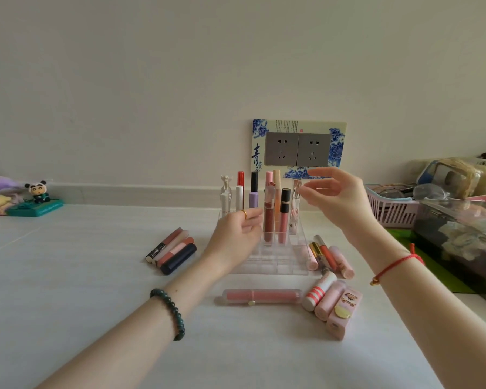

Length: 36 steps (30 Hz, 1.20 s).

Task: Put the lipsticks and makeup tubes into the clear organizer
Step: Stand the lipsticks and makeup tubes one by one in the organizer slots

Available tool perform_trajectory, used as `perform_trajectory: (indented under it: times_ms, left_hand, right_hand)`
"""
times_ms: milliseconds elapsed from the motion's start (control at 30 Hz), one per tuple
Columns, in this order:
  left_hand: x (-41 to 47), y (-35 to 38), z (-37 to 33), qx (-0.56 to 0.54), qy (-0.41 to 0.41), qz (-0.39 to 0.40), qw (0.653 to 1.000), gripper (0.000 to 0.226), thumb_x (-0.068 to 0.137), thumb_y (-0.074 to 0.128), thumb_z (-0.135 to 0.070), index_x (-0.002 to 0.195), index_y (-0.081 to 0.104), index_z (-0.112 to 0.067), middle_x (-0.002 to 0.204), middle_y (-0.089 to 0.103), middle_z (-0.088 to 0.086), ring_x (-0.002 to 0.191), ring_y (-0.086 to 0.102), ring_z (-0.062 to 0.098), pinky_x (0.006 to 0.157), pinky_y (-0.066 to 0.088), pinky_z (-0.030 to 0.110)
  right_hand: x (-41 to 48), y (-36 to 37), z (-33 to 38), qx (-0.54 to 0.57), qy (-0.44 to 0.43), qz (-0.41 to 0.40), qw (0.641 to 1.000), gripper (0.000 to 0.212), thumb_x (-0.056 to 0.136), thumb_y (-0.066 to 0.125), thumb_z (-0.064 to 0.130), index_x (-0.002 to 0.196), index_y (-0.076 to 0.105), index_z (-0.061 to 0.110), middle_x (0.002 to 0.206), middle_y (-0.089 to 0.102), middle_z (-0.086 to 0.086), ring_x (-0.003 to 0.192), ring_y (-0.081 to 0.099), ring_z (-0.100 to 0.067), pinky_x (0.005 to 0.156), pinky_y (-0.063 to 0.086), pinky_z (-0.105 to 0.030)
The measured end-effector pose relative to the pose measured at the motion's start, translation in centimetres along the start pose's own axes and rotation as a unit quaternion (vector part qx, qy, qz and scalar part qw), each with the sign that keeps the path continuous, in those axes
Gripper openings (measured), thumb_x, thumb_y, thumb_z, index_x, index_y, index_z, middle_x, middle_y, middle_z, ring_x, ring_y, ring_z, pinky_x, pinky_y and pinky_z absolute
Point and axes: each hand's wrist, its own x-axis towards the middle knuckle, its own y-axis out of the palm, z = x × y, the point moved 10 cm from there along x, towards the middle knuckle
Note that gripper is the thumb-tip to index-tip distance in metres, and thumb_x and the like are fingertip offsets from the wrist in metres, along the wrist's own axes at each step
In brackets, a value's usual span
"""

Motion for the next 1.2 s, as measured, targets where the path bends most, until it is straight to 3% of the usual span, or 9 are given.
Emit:
perform_trajectory:
  times_ms: [167,367,467,600,833,967,1100,1200]
  left_hand:
    - [-1.2,-3.0,0.0,0.027,0.012,-0.021,0.999,0.035,0.091,0.049,-0.012,0.125,0.052,-0.018,0.118,0.062,-0.003,0.111,0.056,0.009,0.099,0.041,0.023]
    - [-1.6,-8.1,1.8,0.031,-0.003,-0.061,0.998,0.028,0.089,0.049,-0.014,0.113,0.058,-0.025,0.108,0.066,-0.006,0.107,0.059,0.008,0.097,0.045,0.031]
    - [-1.9,-11.2,3.6,0.034,-0.024,-0.087,0.995,0.027,0.089,0.05,-0.014,0.111,0.058,-0.027,0.104,0.065,-0.009,0.103,0.06,0.008,0.087,0.049,0.025]
    - [-2.6,-14.5,6.4,0.059,-0.061,-0.113,0.99,0.025,0.076,0.052,-0.026,0.097,0.057,-0.038,0.097,0.065,-0.016,0.105,0.059,0.008,0.101,0.042,0.03]
    - [-3.1,-16.1,11.0,0.096,-0.118,-0.12,0.981,0.035,0.086,0.049,-0.004,0.12,0.056,-0.012,0.113,0.063,0.0,0.103,0.057,0.012,0.09,0.036,0.021]
    - [-2.5,-15.3,12.8,0.124,-0.139,-0.1,0.977,0.04,0.085,0.053,-0.006,0.125,0.052,-0.008,0.126,0.059,0.01,0.113,0.056,0.018,0.1,0.037,0.025]
    - [-1.9,-14.1,13.8,0.155,-0.141,-0.074,0.975,0.044,0.084,0.059,-0.02,0.126,0.051,-0.009,0.127,0.057,0.003,0.118,0.053,0.016,0.099,0.036,0.022]
    - [-1.8,-14.0,14.4,0.155,-0.134,-0.072,0.976,0.041,0.086,0.057,-0.02,0.125,0.052,-0.011,0.128,0.058,0.003,0.118,0.053,0.015,0.102,0.039,0.026]
  right_hand:
    - [-1.3,-0.5,0.0,-0.041,-0.002,0.033,0.999,0.031,0.077,0.07,0.015,0.105,0.059,0.019,0.083,0.068,0.006,0.072,0.064,-0.004,0.053,0.049,-0.008]
    - [-3.4,2.6,-0.2,-0.089,-0.021,0.1,0.991,0.029,0.076,0.071,0.013,0.103,0.062,0.02,0.082,0.068,0.008,0.073,0.066,-0.003,0.065,0.054,-0.012]
    - [-4.3,5.7,0.6,-0.086,-0.039,0.144,0.985,0.029,0.076,0.07,0.009,0.103,0.063,0.018,0.081,0.069,0.005,0.07,0.067,-0.005,0.069,0.055,-0.014]
    - [-5.5,10.8,1.4,-0.101,-0.06,0.21,0.971,0.03,0.077,0.07,0.011,0.106,0.061,0.016,0.088,0.068,0.001,0.079,0.066,-0.008,0.076,0.055,-0.017]
    - [-6.6,18.8,1.6,-0.135,-0.079,0.289,0.944,0.032,0.08,0.066,0.008,0.11,0.06,0.015,0.092,0.063,0.0,0.083,0.062,-0.012,0.078,0.05,-0.015]
    - [-6.2,22.3,2.1,-0.153,-0.099,0.297,0.937,0.03,0.079,0.061,0.002,0.106,0.062,0.013,0.092,0.066,-0.004,0.083,0.062,-0.015,0.078,0.053,-0.021]
    - [-5.4,25.4,1.7,-0.186,-0.107,0.323,0.922,0.033,0.081,0.054,0.0,0.111,0.059,0.012,0.078,0.059,0.011,0.075,0.055,-0.007,0.067,0.045,-0.012]
    - [-4.6,27.4,1.0,-0.221,-0.111,0.341,0.907,0.034,0.083,0.051,0.0,0.113,0.057,0.012,0.099,0.066,-0.002,0.085,0.054,-0.014,0.075,0.045,-0.022]
